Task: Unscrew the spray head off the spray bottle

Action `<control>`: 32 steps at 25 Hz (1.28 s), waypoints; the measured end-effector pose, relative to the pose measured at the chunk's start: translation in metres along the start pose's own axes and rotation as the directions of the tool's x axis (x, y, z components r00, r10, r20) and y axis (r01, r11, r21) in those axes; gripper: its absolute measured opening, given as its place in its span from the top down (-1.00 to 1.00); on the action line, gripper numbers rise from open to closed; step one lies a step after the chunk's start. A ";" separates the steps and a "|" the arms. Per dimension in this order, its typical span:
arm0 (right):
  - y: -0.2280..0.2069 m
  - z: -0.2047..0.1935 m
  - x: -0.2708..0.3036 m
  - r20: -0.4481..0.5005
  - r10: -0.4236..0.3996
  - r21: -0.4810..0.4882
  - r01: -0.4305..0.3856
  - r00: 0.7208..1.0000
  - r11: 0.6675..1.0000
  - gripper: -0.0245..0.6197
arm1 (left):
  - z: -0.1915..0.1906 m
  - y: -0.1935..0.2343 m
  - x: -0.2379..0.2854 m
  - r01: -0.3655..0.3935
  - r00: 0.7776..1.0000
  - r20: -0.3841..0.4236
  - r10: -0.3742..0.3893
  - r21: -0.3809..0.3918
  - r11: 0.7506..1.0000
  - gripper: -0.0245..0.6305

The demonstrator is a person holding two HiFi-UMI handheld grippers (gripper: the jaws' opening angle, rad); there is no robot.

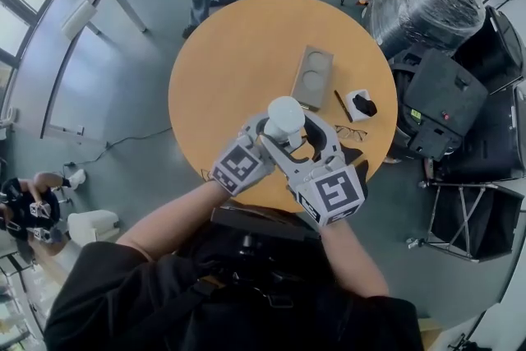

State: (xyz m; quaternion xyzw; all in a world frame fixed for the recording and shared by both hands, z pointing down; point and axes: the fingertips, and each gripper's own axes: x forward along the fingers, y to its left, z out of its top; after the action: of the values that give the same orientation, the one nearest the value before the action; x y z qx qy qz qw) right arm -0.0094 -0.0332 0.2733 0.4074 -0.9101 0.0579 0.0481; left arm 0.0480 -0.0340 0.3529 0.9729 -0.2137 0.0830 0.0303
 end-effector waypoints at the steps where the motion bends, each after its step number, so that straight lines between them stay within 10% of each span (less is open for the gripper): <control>1: -0.002 -0.001 0.001 -0.004 -0.009 0.000 0.009 1.000 1.000 -0.10 | -0.001 -0.001 0.001 0.002 1.000 -0.001 -0.002 0.003 1.000 0.05; 10: 0.014 0.003 -0.006 0.037 0.166 -0.060 -0.163 0.986 0.985 0.15 | 0.001 -0.024 -0.002 0.166 0.985 0.041 -0.168 0.035 0.985 0.05; 20: 0.042 0.018 -0.026 0.079 0.437 -0.100 -0.429 0.896 0.898 0.17 | 0.008 -0.059 -0.025 0.475 0.878 0.041 -0.478 0.065 0.878 0.05; 32: 0.045 0.057 -0.042 0.166 0.462 -0.141 -0.443 0.871 0.885 0.17 | -0.007 -0.062 -0.030 0.468 0.882 0.034 -0.470 0.052 0.882 0.04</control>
State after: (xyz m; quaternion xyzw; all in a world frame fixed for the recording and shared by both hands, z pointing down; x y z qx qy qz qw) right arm -0.0173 0.0196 0.2082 0.1836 -0.9822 -0.0178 -0.0363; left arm 0.0462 0.0350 0.3527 0.9977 0.0292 0.0554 0.0240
